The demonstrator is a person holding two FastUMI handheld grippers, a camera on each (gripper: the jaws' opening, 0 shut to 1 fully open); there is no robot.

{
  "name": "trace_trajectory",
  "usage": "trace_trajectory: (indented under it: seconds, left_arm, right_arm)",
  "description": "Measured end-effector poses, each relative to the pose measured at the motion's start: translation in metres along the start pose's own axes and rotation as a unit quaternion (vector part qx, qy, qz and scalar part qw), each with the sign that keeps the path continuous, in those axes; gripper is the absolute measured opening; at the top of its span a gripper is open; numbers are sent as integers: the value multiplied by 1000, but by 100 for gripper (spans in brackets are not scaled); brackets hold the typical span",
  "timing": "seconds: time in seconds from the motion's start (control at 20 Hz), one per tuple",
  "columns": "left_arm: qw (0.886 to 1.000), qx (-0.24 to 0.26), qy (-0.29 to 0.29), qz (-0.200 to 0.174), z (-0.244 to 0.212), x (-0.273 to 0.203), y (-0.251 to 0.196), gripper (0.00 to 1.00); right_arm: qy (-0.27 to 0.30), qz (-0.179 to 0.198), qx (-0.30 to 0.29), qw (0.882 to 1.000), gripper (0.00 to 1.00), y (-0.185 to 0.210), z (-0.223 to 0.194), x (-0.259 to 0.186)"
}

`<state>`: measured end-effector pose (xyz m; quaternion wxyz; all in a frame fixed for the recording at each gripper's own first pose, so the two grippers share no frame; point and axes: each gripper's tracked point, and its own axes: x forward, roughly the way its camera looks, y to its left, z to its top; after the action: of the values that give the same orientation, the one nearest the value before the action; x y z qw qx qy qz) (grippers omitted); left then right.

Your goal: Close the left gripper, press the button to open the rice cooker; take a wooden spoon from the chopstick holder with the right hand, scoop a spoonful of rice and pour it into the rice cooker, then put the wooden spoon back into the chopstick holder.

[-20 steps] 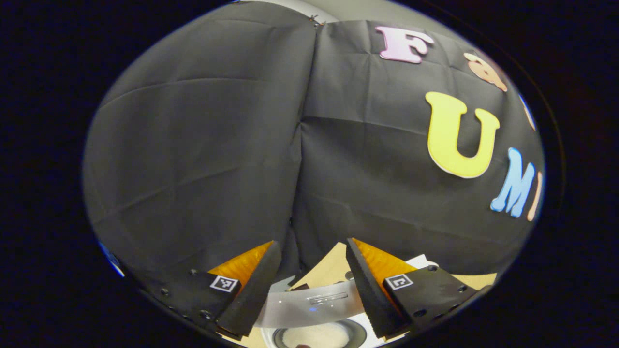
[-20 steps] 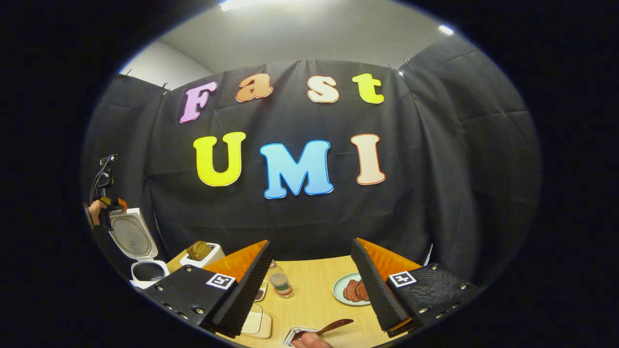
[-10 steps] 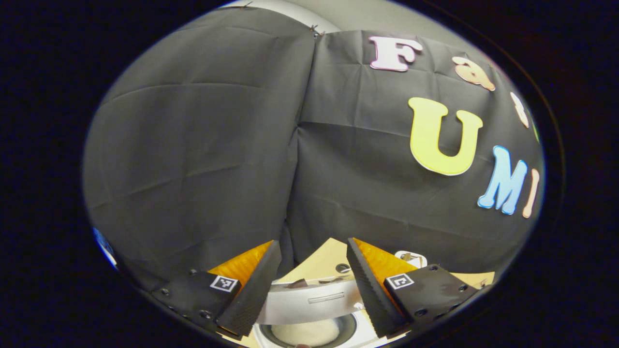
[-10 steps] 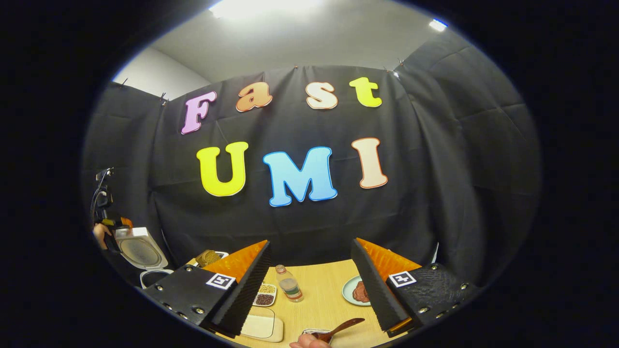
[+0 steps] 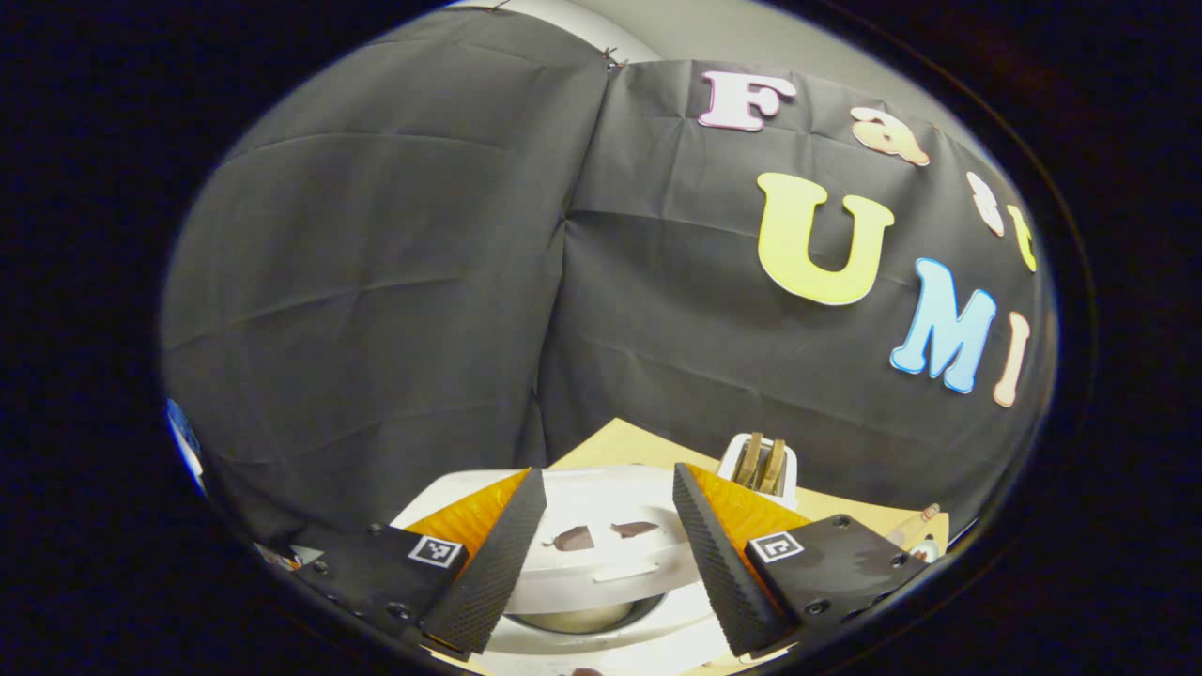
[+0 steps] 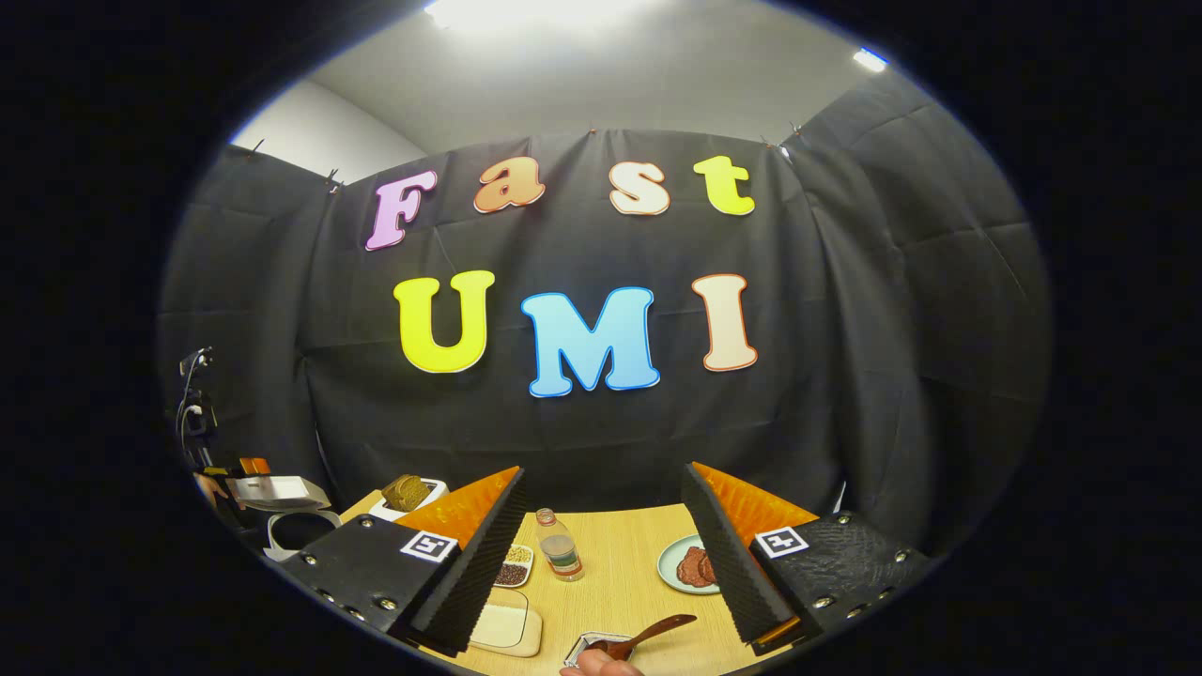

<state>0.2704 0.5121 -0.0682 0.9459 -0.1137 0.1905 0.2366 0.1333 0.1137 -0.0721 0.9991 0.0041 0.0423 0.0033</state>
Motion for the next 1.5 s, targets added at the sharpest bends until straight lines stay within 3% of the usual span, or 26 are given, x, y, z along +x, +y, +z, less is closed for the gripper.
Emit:
trace_trajectory:
  seconds: [0.1,0.2,0.25,0.3,0.35,0.55,1.0,1.3,1.5]
  left_arm:
    - [1000,4,8,-1,-2,0,0,99]
    - [1000,3,19,-2,-4,0,-1,92]
    - [1000,3,20,-3,-3,-1,-1,99]
    - [1000,3,22,-5,-4,0,-2,95]
    - [1000,4,24,-6,-1,-1,-3,99]
    - [999,3,40,-10,-10,1,-4,94]
    - [994,20,106,-5,-48,4,-1,96]
    - [994,15,108,0,-51,9,2,96]
    - [988,12,151,9,-77,7,5,94]
  right_arm:
    - [2,9,-7,1000,99,9,-1,-2]
    - [4,15,-12,1000,99,15,-4,-4]
    - [7,18,-14,1000,99,18,-7,-6]
    - [10,19,-16,1000,99,20,-9,-6]
    - [13,19,-18,1000,99,21,-11,-7]
    - [29,20,-7,999,99,26,-21,-13]
    - [55,19,-9,998,99,41,-41,-22]
    - [57,38,-16,998,99,68,-38,-18]
    - [62,55,-27,996,99,91,-42,-19]
